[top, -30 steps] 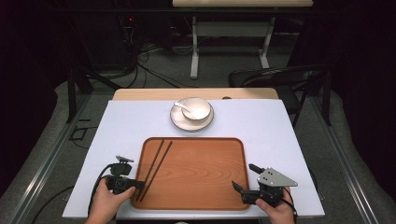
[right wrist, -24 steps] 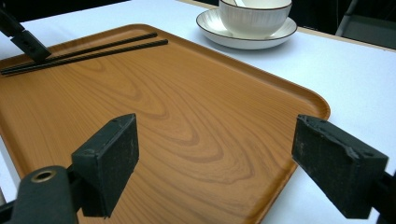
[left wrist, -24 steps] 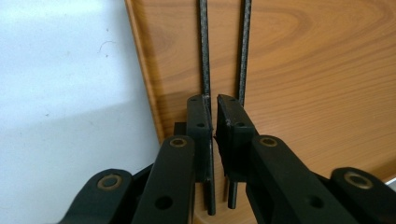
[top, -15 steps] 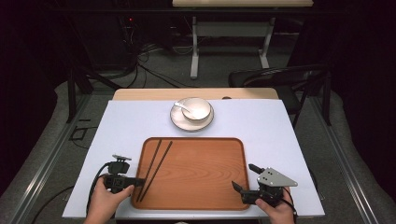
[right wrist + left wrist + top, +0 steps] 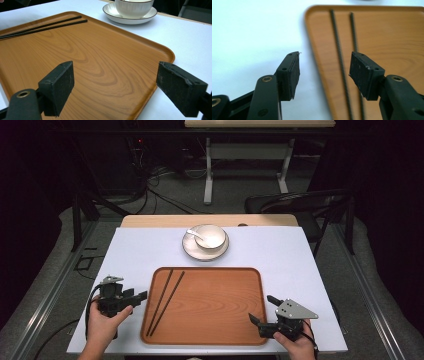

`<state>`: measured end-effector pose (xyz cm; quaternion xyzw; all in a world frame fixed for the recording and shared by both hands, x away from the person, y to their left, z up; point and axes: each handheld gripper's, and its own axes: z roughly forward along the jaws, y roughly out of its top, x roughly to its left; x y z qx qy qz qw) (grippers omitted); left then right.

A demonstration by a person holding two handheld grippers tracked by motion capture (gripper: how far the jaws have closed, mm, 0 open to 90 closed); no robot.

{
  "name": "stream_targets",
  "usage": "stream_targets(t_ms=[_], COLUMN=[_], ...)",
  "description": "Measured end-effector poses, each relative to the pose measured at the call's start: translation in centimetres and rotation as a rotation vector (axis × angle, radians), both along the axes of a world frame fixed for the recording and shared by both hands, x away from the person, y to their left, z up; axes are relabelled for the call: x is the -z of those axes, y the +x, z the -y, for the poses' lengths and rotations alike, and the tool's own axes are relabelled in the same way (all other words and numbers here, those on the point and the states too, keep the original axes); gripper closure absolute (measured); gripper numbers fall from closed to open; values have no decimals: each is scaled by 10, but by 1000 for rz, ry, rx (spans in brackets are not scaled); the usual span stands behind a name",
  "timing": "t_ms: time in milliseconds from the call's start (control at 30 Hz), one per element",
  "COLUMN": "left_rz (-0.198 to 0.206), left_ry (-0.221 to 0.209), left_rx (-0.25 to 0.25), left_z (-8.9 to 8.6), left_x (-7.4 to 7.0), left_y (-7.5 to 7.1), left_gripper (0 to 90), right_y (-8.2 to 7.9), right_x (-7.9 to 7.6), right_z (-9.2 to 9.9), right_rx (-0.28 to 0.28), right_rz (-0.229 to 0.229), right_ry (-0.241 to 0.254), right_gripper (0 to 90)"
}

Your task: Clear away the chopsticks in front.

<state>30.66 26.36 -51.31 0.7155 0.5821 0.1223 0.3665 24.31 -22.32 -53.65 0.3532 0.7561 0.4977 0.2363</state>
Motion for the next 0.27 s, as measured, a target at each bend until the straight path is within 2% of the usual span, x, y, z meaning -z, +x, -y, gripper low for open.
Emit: stream_targets(t_ms=[67, 100, 133, 167, 200, 233, 267], left_rz=[29, 29, 60, 60, 69, 88, 88], left_ry=[19, 19, 23, 23, 21, 23, 23], left_rx=[-11, -11, -17, -17, -20, -27, -27], left_z=[-5, -5, -8, -8, -10, -12, -12], left_x=[6, 6, 12, 12, 15, 19, 19], left_y=[2, 2, 3, 3, 4, 4, 4], left_gripper=[412, 405, 395, 383, 374, 372, 368], right_y=[1, 1, 2, 2, 5, 7, 7], right_x=[0, 0, 0, 0, 0, 0, 0], right_z=[2, 2, 4, 4, 9, 12, 12], right_rx=[11, 11, 43, 43, 104, 127, 127], right_rz=[-1, -1, -4, -4, -5, -15, -15], right_ry=[-5, -5, -12, -12, -29, -35, -35], right_gripper=[146, 146, 146, 146, 146, 145, 145])
